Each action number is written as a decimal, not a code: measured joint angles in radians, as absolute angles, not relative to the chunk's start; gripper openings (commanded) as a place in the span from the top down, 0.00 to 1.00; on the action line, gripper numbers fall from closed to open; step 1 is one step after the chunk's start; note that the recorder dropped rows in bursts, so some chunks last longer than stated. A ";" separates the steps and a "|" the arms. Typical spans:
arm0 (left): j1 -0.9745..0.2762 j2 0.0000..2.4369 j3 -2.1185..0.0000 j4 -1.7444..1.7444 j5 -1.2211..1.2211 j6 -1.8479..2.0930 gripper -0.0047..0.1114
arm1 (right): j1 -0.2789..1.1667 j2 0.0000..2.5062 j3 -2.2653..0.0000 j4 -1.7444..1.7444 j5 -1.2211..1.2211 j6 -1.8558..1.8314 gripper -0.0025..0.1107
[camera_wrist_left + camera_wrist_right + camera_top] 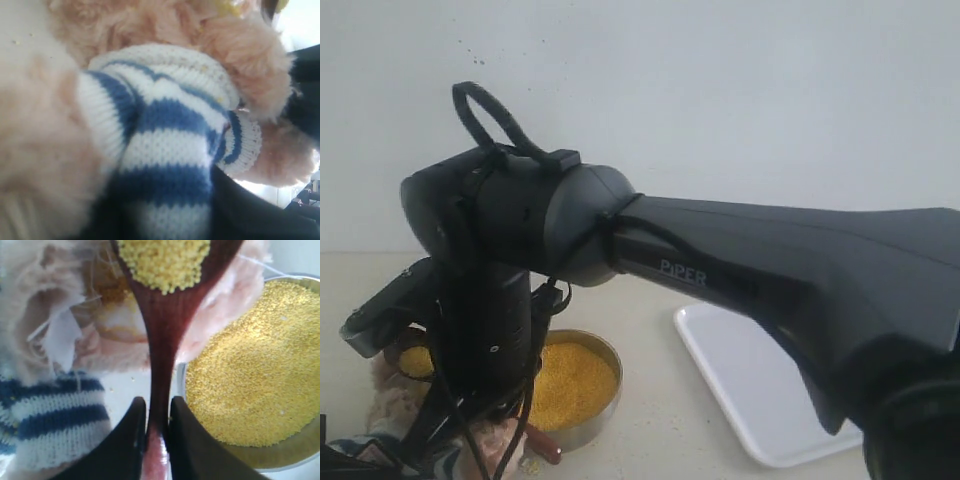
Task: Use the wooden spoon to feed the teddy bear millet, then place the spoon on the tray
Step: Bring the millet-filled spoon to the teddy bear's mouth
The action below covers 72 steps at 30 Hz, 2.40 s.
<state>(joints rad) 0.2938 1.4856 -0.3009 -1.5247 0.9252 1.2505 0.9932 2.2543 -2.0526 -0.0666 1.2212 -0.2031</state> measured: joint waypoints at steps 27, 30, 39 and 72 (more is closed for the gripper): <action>0.294 1.486 -0.301 -1.533 0.964 1.259 0.93 | 1.139 2.254 -2.053 -0.533 1.219 -0.196 0.98; 0.294 1.486 -0.301 -1.533 0.965 1.263 0.93 | 1.139 2.254 -2.053 -0.563 1.219 -0.196 0.98; 0.294 1.486 -0.301 -1.539 0.965 1.270 0.93 | 1.139 2.254 -2.053 -0.616 1.219 -0.205 0.98; 0.294 1.486 -0.305 -1.587 0.992 1.294 0.93 | 1.208 2.254 -1.884 -1.001 1.217 0.122 0.98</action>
